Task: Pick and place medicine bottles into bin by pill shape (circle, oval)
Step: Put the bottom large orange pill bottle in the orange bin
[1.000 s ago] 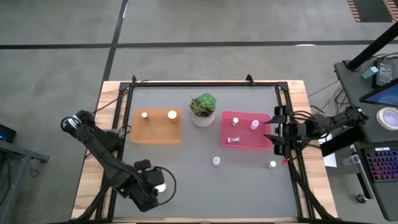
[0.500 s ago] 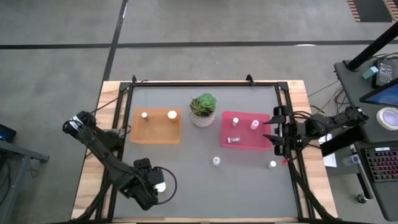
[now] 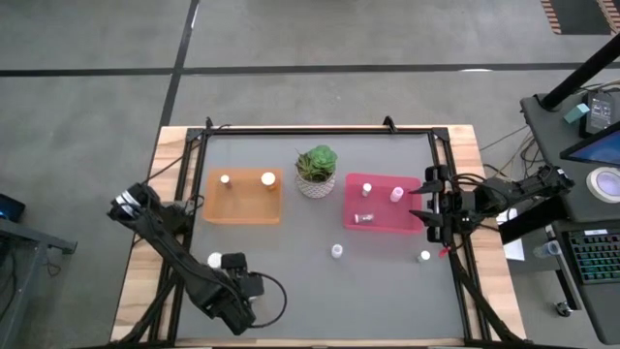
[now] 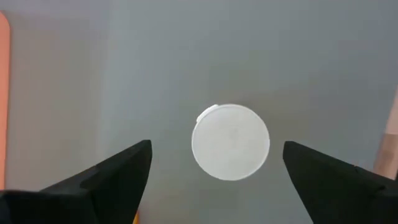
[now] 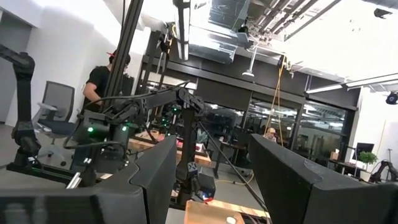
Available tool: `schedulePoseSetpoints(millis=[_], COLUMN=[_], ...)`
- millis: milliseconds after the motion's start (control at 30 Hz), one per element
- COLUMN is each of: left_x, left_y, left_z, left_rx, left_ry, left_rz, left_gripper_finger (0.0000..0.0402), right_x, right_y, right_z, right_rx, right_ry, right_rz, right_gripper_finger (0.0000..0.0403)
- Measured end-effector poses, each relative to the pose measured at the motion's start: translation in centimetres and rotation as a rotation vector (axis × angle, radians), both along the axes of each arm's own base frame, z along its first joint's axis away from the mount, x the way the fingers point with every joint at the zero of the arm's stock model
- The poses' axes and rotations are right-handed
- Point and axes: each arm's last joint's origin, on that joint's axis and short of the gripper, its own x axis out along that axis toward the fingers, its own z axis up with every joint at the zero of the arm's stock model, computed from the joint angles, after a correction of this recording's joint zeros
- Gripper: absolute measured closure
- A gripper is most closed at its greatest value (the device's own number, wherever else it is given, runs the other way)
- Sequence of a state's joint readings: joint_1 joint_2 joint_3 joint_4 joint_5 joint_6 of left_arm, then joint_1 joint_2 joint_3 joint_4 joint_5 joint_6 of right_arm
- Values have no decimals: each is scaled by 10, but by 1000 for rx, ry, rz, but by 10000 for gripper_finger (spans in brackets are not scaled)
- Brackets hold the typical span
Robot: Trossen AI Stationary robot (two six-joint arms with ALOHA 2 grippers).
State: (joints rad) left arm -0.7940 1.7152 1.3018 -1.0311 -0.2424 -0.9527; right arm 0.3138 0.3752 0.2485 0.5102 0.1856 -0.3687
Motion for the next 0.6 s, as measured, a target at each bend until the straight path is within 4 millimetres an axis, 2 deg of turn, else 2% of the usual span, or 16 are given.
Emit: schedulePoseSetpoints(millis=[367,600], left_x=[8,9], left_y=[-8,-8], left_z=[-19,-20], left_rx=[28,31], left_ry=[24,27], left_rz=[-74,-75], left_gripper_finger=[56,101], right_x=[0,0], right_y=[0,0], right_z=[0,0], right_rx=[-6,-6], right_ry=[-3,-4], right_rz=[-3,-3], right_gripper_finger=[209,209])
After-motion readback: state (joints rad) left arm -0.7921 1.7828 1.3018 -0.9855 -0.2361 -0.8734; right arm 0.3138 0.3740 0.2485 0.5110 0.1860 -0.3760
